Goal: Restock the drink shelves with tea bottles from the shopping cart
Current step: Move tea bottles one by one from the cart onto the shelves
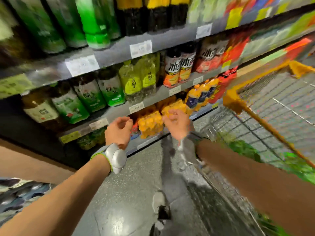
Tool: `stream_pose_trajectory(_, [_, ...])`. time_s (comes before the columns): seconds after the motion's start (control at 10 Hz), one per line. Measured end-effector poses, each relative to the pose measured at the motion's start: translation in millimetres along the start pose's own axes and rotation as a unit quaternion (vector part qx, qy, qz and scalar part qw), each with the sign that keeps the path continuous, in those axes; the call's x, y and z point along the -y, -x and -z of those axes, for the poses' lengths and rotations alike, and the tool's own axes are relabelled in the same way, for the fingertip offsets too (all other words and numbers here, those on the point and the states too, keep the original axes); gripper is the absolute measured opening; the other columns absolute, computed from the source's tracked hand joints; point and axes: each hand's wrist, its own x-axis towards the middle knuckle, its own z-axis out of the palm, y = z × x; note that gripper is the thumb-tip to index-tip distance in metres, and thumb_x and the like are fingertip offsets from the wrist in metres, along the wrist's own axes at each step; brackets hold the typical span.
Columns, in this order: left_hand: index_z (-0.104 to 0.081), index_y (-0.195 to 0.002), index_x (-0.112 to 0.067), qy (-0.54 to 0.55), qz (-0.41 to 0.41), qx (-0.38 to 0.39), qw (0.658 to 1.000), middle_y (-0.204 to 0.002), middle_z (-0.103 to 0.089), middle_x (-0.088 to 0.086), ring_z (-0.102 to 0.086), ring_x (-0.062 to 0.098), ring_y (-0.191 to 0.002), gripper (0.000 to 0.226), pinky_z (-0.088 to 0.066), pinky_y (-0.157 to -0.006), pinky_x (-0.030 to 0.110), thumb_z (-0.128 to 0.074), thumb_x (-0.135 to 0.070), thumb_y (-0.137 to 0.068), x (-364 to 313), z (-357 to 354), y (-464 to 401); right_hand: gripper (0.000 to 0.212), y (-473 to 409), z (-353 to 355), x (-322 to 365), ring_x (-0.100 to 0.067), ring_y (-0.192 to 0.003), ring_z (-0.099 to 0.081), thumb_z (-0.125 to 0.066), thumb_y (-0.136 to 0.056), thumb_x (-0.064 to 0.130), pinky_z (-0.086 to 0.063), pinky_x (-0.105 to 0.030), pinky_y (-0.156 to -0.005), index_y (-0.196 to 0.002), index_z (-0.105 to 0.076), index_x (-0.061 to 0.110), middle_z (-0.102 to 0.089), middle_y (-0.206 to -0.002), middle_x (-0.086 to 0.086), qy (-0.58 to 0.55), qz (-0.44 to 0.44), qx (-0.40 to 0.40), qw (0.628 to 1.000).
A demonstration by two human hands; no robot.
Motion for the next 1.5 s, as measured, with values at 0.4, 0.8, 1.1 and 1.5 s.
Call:
stream_pose_trajectory(0.4, [-0.065,-0.079,-0.034,0.006,-0.077,0.147,0.986,-0.094,-0.074,0.002,-0.069,0.024,-0.094,0.03,-0.055,-0.089,0.047,-0.052,-0.053,-0.059,-196,-100,103,0.034,72,259,6,-0.025,-0.102,-0.062,-0.059,-0.091,0.031,-0.04,-0.028,-0.077,-0.119,-0.057,0.013,-0.064,-0.114,-0.005,0.028,-0.08,-0.195,0.977])
stream_pose_trajectory(0.8, [-0.068,-0.099,-0.015,-0.069,-0.114,0.265,0.955,-0.096,-0.071,0.017,-0.066,0.035,-0.095,0.026,-0.054,-0.088,0.044,-0.058,-0.028,-0.08,-241,-318,170,0.048,79,408,-163,-0.027,-0.103,-0.06,-0.058,-0.089,0.042,-0.039,-0.025,-0.075,-0.122,-0.054,0.007,-0.063,-0.113,-0.01,0.044,-0.197,-0.191,0.961])
stream_pose_trajectory(1.1, [-0.067,-0.094,-0.014,-0.242,-0.032,0.39,0.888,-0.095,-0.071,0.013,-0.068,0.031,-0.091,0.027,-0.055,-0.087,0.042,-0.059,-0.035,-0.079,-172,-496,211,0.055,85,452,-338,-0.032,-0.116,-0.054,-0.068,-0.083,0.026,-0.042,-0.034,-0.092,-0.129,-0.047,0.005,-0.055,-0.129,-0.018,0.069,-0.332,-0.105,0.935])
stream_pose_trajectory(1.5, [-0.048,-0.129,-0.004,-0.25,0.153,0.452,0.843,-0.127,-0.056,0.013,-0.057,0.026,-0.11,0.059,-0.048,-0.101,0.045,-0.069,-0.036,-0.083,-74,-608,250,0.094,95,438,-465,-0.036,-0.122,-0.048,-0.075,-0.075,0.037,-0.048,-0.043,-0.095,-0.148,-0.019,0.018,-0.023,-0.15,-0.013,0.174,-0.321,0.011,0.931])
